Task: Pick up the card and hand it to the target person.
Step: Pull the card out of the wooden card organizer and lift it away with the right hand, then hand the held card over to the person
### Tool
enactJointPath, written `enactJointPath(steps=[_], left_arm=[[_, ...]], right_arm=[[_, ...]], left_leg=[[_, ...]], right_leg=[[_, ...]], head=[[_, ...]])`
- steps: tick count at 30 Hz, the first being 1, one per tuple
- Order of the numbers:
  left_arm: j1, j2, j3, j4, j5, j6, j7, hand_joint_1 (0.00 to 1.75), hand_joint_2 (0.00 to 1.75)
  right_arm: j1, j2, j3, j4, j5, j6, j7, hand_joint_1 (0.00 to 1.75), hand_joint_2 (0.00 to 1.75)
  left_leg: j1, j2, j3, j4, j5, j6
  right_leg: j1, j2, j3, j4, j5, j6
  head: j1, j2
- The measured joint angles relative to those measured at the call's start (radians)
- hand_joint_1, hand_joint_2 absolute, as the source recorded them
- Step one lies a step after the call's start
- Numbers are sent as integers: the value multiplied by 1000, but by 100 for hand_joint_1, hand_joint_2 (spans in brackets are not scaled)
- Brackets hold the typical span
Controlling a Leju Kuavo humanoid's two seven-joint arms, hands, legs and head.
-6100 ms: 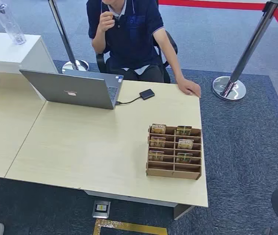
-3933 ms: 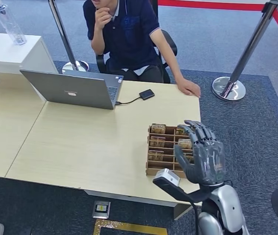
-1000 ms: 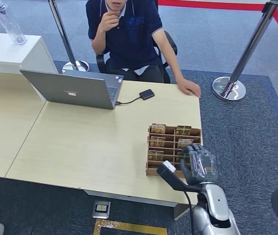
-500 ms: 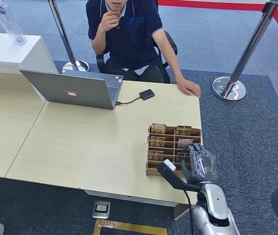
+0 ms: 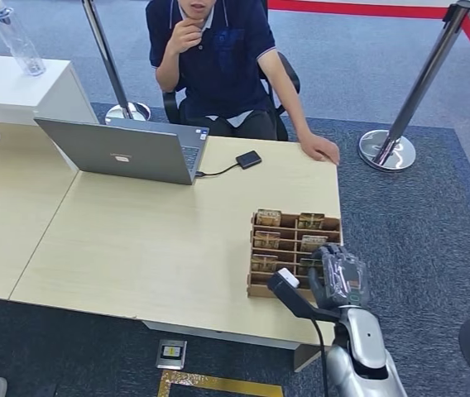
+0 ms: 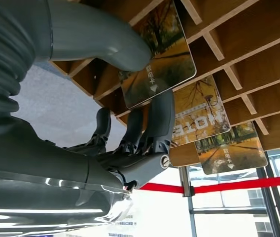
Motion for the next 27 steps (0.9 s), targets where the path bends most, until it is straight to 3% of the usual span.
enactJointPath(steps=[7, 10, 21, 27], left_arm=[[0, 0, 0, 0, -1, 3, 1, 0, 0], [0, 0, 0, 0, -3, 5, 1, 0, 0], [1, 1, 0, 0, 2, 13, -2, 0, 0], [0, 1, 0, 0, 16, 16, -8, 0, 0]], right_arm=[[19, 0, -5, -33, 8, -4, -3, 161, 175], [51, -1, -6, -78, 19, -6, -2, 175, 175], [179, -11, 3, -354, 26, 26, -45, 175, 175], [178, -36, 44, -462, -24, 22, -119, 175, 175]], left_leg=[[0, 0, 0, 0, 0, 0], [0, 0, 0, 0, 0, 0], [0, 0, -1, 0, 0, 0], [0, 0, -1, 0, 0, 0]], right_leg=[[0, 0, 0, 0, 0, 0], [0, 0, -1, 0, 0, 0], [0, 0, -1, 0, 0, 0], [0, 0, -1, 0, 0, 0]], head=[[0, 0], [0, 0], [0, 0], [0, 0]])
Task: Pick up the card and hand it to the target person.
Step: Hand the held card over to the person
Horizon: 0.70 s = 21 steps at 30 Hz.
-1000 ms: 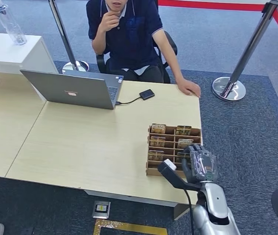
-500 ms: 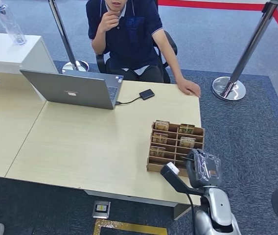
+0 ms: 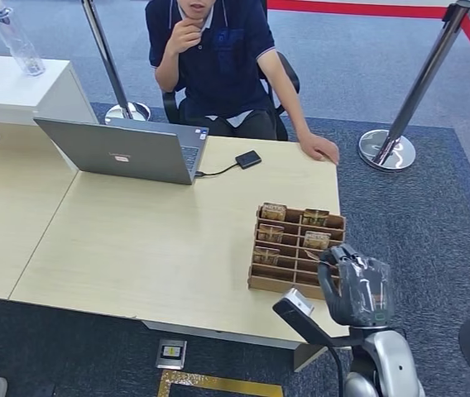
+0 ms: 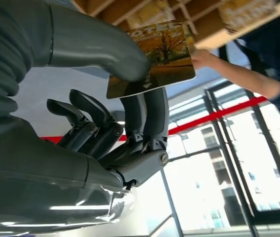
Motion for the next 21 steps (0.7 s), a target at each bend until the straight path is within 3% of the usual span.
enactJointPath(steps=[6, 12, 16, 21], left_arm=[[-2, -2, 0, 2, 5, 1, -6, 0, 0], [-11, -8, 0, 4, 5, 6, -14, 0, 0], [-14, -11, 0, 6, -4, 8, -14, 0, 0], [-17, -11, -1, 6, -34, 10, -8, 0, 0]], right_arm=[[-146, 3, 63, 44, -76, -18, -67, 175, 175], [-455, 91, 119, 305, -132, -44, -80, 175, 175], [-642, 159, 127, 492, -141, -41, -40, 175, 175], [-830, 216, 119, 727, -140, -49, 74, 175, 175]], left_leg=[[0, 1, 0, 0, 1, -1], [0, 1, 0, 0, 5, -3], [1, 1, -1, 0, 6, -4], [1, 1, -2, 0, 6, -4]], right_leg=[[0, 0, 0, 1, 1, -1], [0, 0, -2, 4, 3, -3], [0, 0, -4, 5, 4, -4], [1, 0, -5, 5, 4, -4]], head=[[0, 0], [0, 0], [0, 0], [0, 0]])
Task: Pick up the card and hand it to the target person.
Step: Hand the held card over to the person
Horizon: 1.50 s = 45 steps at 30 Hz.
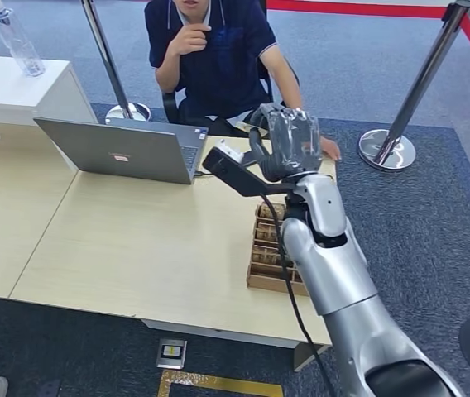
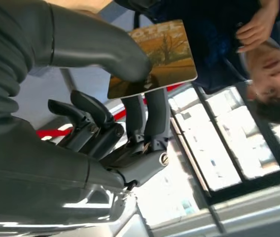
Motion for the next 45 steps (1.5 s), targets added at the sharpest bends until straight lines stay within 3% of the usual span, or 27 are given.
enactJointPath(steps=[9, 19, 28, 32, 33, 37, 41, 45], left_arm=[[-2, 0, -2, 0, -18, 10, 16, 0, 0], [-2, 2, -3, 0, -23, 11, 17, 0, 0], [-3, 4, -9, 0, -32, 10, 17, 0, 0], [-3, 4, -9, 0, -28, 10, 17, 0, 0], [-3, 4, -9, 1, -27, 11, 18, 0, 0], [-3, 4, -9, 1, -18, 13, 22, 0, 0], [-2, 3, -9, 2, -5, 18, 35, 0, 0], [2, 2, -9, 3, -7, 20, 44, 0, 0]], right_arm=[[-104, 45, -23, 224, 5, -13, 44, 175, 175], [-111, 51, -48, 289, 7, -27, 49, 175, 175], [-114, 58, -50, 324, 97, 2, 103, 175, 175], [-114, 68, -49, 332, 93, 2, 108, 2, 175], [-114, 70, -49, 331, 75, -1, 101, 1, 175], [-107, 74, -57, 320, -61, -35, 30, 0, 0], [-17, 73, -89, 189, -246, -91, -124, 0, 0], [211, 35, -94, -134, -255, -62, -103, 0, 0]], left_leg=[[0, 0, -1, 0, 0, 0], [0, 0, -2, 0, 0, 0], [0, 0, -2, 0, 0, 0], [0, 0, -2, 0, 0, 0], [0, 0, -2, 0, 0, 0], [0, 0, -2, 0, 0, 0], [0, 0, -2, 0, 0, 0], [0, -2, -3, 0, -1, 1]], right_leg=[[0, 0, -1, 0, 0, 0], [0, 0, -1, 0, 0, 0], [0, 0, -2, 0, 0, 0], [0, 0, -2, 0, 0, 0], [0, 0, -2, 0, 0, 0], [0, 0, -2, -1, 0, 0], [0, 0, -2, -1, 0, 0], [1, 0, -2, -3, 0, 0]], head=[[0, 0], [0, 0], [0, 0], [0, 0], [0, 0], [0, 0], [0, 0], [0, 0]])
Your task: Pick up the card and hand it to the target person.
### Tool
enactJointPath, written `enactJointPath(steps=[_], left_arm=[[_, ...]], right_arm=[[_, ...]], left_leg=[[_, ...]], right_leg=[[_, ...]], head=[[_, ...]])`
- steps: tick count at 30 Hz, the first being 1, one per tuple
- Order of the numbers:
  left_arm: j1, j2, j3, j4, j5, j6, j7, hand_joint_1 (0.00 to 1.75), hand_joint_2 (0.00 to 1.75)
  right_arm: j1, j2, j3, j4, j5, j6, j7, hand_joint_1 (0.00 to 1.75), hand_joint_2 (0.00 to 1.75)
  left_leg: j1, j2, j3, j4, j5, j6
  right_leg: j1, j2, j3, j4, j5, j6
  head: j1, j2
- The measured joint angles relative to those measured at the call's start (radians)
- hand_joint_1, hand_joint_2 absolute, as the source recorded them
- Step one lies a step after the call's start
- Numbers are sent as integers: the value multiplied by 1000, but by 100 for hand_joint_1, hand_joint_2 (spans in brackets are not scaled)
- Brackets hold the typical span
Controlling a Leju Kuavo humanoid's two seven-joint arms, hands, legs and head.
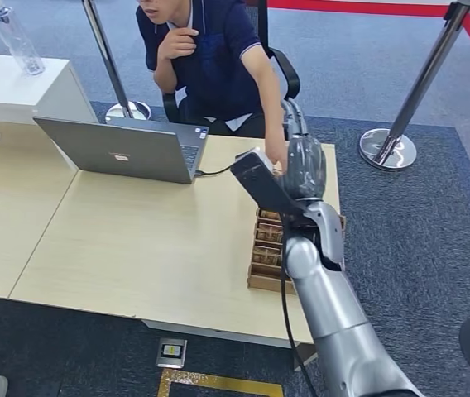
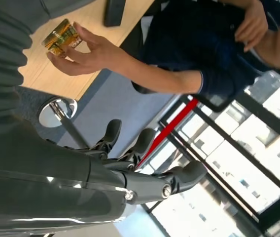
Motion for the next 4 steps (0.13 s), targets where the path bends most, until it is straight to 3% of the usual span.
enactJointPath(steps=[4], left_arm=[[7, 0, 0, 0, -2, 0, 12, 0, 0]], right_arm=[[247, -60, 2, -348, -4, 14, 11, 0, 0]], left_leg=[[0, -1, 0, 0, -2, 1]], right_leg=[[0, 0, 0, -1, -1, 1]], head=[[0, 0]])
